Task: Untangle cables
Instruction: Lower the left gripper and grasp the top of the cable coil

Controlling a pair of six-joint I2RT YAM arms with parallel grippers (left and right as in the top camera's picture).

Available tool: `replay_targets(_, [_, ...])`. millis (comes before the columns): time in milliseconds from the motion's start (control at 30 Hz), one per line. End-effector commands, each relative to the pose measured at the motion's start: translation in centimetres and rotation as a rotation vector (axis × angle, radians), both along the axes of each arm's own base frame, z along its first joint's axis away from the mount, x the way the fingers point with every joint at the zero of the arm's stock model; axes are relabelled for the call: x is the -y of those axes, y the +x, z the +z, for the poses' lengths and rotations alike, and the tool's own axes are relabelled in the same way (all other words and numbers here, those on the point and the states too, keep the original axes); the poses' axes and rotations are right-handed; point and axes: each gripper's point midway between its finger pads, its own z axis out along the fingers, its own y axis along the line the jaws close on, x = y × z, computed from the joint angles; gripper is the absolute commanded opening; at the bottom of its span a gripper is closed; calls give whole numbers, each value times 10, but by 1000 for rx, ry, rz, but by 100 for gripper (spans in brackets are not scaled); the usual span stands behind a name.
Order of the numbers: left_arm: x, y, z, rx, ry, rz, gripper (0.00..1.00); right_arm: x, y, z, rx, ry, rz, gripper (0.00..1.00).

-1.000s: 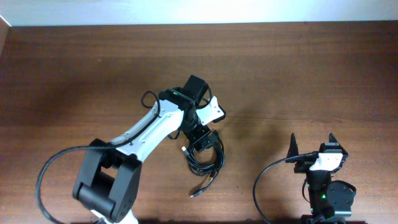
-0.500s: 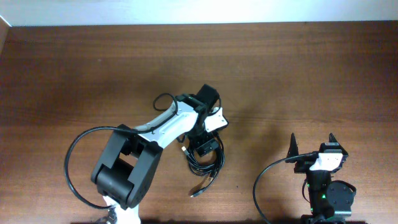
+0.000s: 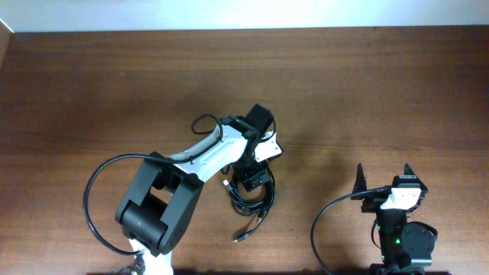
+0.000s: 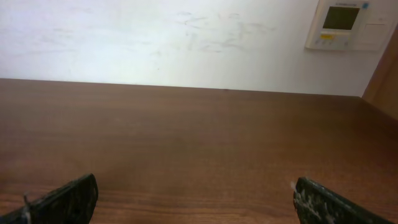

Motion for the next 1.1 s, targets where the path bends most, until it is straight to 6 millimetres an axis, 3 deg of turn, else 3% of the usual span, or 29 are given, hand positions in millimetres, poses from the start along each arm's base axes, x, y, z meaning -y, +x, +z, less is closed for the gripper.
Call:
replay_targets(0, [-7,-20,-27,-99,35,-4,99,2,0,-2,-4,1,-10,99])
replay_targets(267, [-17,-12,-28,-42,119,88,99,2,0,-2,-4,1,-10,99])
replay_targets(767, [0,-21,-28,-90,41,79,99,2,0,-2,-4,1,-10,99])
replay_targets(800, [0,-21,-28,-88,39,79,92,2,0,-2,-4,1,-10,99])
replay_targets(867, [0,-21,-28,-91,36,79,52,2,0,-2,-3,1,-10,99])
replay_targets(900, [2,-22,-27,-99,27,80,43,2,0,-2,-4,1,-10,99])
replay_targets(1000, [5,-25,-27,-112,9,79,44,2,0,-2,-4,1,-10,99])
replay_targets(1067, [5,-24,-27,-111,9,79,38,2,0,-2,-3,1,-10,99])
